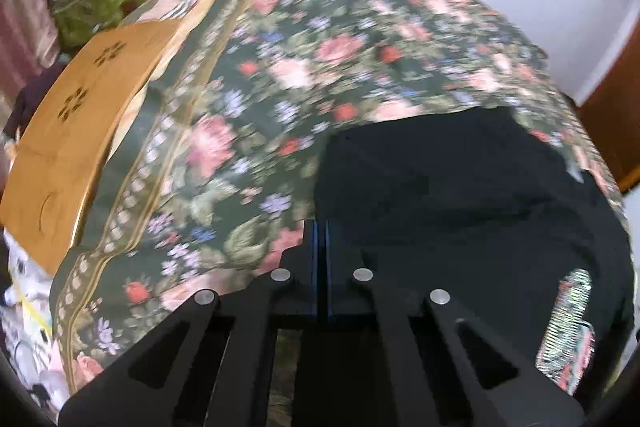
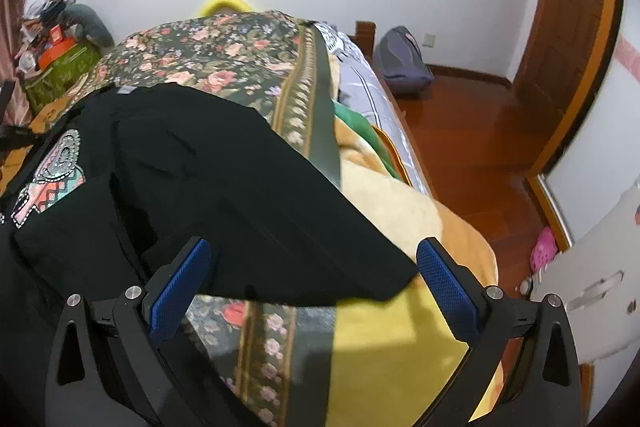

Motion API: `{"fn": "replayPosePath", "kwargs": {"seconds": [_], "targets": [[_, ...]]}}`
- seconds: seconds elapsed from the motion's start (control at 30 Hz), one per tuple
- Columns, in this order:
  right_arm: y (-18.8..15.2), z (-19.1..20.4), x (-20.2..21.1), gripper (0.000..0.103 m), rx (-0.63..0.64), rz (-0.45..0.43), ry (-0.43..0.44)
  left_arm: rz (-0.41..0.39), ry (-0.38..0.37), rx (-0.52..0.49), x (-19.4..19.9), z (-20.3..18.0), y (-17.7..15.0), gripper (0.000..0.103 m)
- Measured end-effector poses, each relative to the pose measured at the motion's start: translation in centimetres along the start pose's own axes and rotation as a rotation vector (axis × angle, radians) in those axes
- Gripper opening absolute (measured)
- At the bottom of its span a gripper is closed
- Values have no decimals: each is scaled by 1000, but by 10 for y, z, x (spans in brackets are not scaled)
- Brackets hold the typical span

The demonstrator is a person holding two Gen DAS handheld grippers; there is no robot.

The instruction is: Fold small clothes

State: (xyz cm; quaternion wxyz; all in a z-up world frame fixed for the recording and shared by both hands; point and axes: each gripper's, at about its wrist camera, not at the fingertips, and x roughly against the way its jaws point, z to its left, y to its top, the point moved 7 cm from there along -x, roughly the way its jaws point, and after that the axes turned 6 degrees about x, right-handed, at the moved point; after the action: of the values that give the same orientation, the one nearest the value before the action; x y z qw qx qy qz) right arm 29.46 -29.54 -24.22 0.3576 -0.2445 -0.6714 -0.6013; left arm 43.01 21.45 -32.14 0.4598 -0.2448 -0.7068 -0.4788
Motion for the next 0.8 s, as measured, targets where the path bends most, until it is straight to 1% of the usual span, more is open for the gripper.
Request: {"fn": "replayPosePath", "kwargs": {"seconds": [0.07,0.17,0.27,0.3,0.33,0.37,0.43,0.47,0.57,0.6,0.7,0.73,0.8], "targets": [[0,-3,0,101,-19,0,14,11,7,-10,-4,5,-4,3],[2,-4,1,100,-34,-10,20,-7,43,-70,1,0,-11,4],[0,-9,2,94,-58,-6,24,-27,56,-121,17,-7,-19,8],[-2,-10,3,92,-74,-6,33,-34,55,-138,25,-9,-22,11],[-3,-11,4,91,-92,-4,46,-36,43,-147,31,-11,-25,21],[-5,-12,6,90,-116,-6,66,-35,21,-153,38,-15,-29,33],[-5,-10,10,88,-150,-16,104,-43,-20,-153,51,-20,-37,46],[-4,-7,11,88,-165,-23,133,-53,-37,-156,58,-23,-41,49],[5,4,7,88,-173,-28,181,-60,-60,-172,71,-33,-53,51],[8,9,4,87,-167,-26,187,-55,-67,-171,73,-35,-57,52],[20,28,-13,81,-143,-6,220,-31,-91,-171,70,-42,-68,56],[23,34,-21,76,-144,8,230,-20,-87,-180,66,-44,-72,56],[26,42,-33,69,-144,29,250,-5,-70,-193,59,-47,-78,56]]}}
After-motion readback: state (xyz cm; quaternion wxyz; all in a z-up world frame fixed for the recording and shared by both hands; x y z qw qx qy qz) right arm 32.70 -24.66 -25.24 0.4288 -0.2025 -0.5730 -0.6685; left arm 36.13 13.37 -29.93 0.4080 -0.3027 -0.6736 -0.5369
